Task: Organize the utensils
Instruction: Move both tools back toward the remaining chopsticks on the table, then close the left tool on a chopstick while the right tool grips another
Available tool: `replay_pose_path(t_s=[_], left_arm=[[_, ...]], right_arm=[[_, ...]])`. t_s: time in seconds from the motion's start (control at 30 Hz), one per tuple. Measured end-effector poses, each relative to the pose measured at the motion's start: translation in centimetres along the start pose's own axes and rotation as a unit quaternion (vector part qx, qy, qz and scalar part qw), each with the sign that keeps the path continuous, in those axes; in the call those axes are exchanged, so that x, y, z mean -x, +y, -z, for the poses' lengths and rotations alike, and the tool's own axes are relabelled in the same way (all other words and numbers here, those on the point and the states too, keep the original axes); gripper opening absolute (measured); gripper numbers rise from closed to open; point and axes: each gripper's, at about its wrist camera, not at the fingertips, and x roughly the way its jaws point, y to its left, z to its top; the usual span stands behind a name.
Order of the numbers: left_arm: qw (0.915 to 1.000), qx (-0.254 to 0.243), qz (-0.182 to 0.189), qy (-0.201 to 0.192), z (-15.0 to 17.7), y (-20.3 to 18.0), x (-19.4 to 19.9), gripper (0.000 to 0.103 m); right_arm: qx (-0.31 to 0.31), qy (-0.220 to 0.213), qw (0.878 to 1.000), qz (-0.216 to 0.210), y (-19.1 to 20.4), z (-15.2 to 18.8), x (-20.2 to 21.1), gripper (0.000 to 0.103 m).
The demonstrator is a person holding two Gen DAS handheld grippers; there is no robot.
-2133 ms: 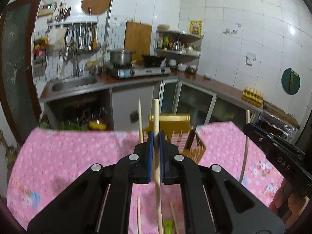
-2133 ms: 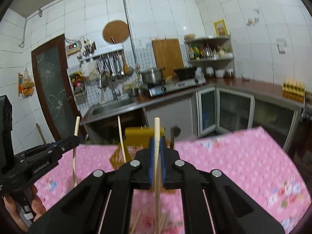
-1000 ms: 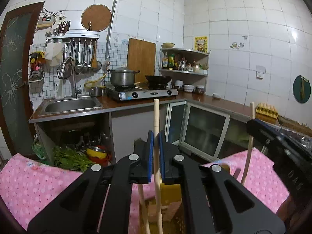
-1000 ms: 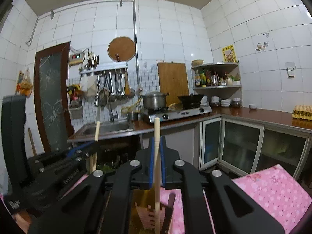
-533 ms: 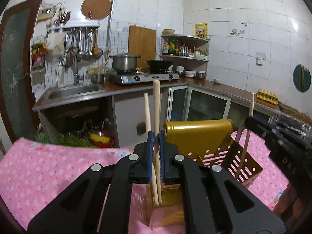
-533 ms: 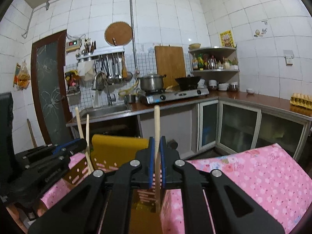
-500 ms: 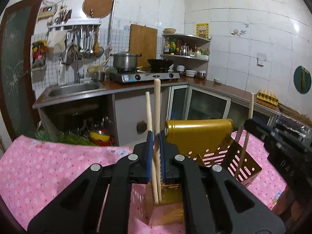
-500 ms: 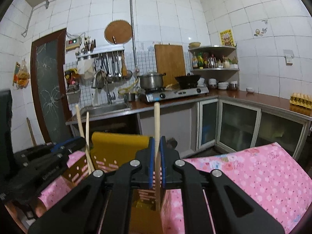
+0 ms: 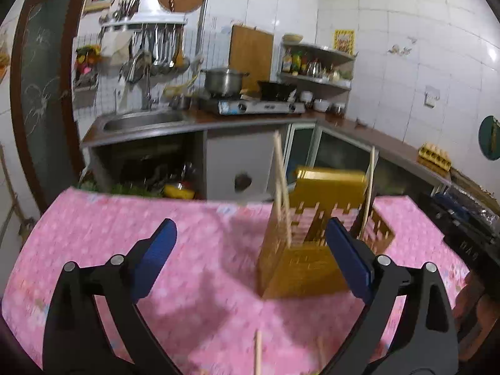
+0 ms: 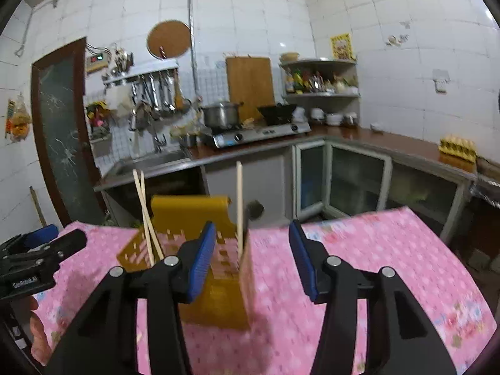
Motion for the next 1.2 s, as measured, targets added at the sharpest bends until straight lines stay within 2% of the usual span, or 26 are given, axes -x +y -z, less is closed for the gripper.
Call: replay_pose_path(t_s=[0.07, 0.23, 0.4, 0.57, 0.7, 1.2], left_arm=[[0.9997, 0.0, 0.001, 0.023, 1.0, 0.5, 0.2, 0.096], [0.9976, 0.004, -0.003, 0.068, 3.6, 1.4, 1.1, 0.098], [0.9952, 0.008, -0.003, 0.098, 5.6, 1.7, 1.5, 0.098], [0.993, 0.021, -0.001, 0.116, 7.6, 1.9, 0.5, 0.098], [0.9899, 0.004, -0.009, 0.142, 8.9, 1.6, -1.2, 0.098], [0.9778, -0.036, -0.019, 0.206, 12.4, 0.3, -4.4, 0.098]], right_arm=[[-0.012, 0.027, 1.0, 0.004, -0.5, 1.0, 0.4, 0.056], [-0.023, 0.078, 0.997, 0.019, -1.3, 4.3, 1.6, 0.08], [-0.042, 0.101, 0.994, 0.028, -1.8, 7.0, 2.3, 0.092], [-0.044, 0.126, 0.991, 0.02, -1.5, 10.0, 1.7, 0.092], [-0.023, 0.143, 0.989, 0.033, -0.9, 12.0, 0.4, 0.092], [0.011, 0.198, 0.978, 0.06, -0.4, 14.7, -2.3, 0.092]])
